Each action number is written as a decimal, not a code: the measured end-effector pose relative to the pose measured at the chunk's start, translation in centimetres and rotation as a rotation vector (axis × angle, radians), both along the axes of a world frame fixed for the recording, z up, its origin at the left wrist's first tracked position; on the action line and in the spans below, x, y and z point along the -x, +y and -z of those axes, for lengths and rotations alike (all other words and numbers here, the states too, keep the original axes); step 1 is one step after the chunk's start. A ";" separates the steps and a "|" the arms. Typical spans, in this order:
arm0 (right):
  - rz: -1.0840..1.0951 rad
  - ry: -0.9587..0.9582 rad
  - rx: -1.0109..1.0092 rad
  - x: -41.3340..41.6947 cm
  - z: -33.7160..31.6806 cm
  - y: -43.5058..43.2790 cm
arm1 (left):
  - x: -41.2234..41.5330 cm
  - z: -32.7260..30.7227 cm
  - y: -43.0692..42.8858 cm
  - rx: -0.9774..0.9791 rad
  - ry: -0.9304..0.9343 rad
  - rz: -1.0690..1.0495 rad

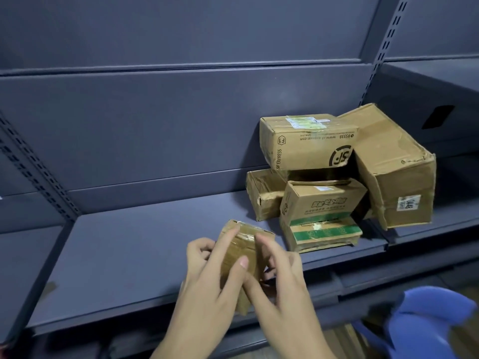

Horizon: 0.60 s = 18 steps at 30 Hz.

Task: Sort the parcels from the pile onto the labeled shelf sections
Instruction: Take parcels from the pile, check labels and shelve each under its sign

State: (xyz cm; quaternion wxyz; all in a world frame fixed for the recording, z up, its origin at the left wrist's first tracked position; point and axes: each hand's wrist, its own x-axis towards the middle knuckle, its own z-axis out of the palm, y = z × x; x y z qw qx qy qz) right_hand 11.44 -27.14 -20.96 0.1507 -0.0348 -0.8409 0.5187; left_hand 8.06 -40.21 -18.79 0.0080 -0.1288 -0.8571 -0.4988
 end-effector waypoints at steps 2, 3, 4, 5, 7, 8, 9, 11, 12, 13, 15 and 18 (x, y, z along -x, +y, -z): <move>0.033 -0.007 0.036 0.0 0.0 0.1 | -0.1 0.3 0.0 -0.007 0.002 -0.028; 0.052 -0.009 0.044 0.1 0.1 0.1 | -0.2 0.5 0.1 -0.010 0.009 -0.042; 0.074 -0.008 0.044 0.2 0.0 0.2 | -0.3 0.7 0.2 -0.013 0.023 -0.055; 0.100 -0.001 0.037 0.3 0.1 0.3 | -0.3 0.9 0.4 -0.018 0.042 -0.064; 0.147 0.031 0.026 0.5 0.3 0.5 | -0.3 1.4 0.7 -0.035 0.077 -0.080; 0.160 0.049 0.030 0.6 0.5 0.7 | -0.2 1.7 0.8 -0.047 0.098 -0.084; 0.162 0.058 0.052 0.6 0.7 0.9 | 0.0 2.0 0.9 -0.061 0.117 -0.088; 0.110 0.044 0.116 0.5 1.0 1.3 | 0.2 2.5 0.9 -0.137 0.105 -0.067; 0.079 0.032 0.128 0.4 1.1 1.5 | 0.2 2.7 1.0 -0.176 0.079 -0.039; 0.058 0.023 0.124 0.3 1.0 1.5 | 0.2 2.8 1.0 -0.196 0.057 -0.019; 0.055 0.047 0.111 0.3 0.7 1.5 | 0.1 3.0 1.2 -0.205 0.048 -0.002; 0.095 0.080 0.183 0.6 0.7 1.4 | -0.1 3.0 1.6 -0.261 0.074 -0.029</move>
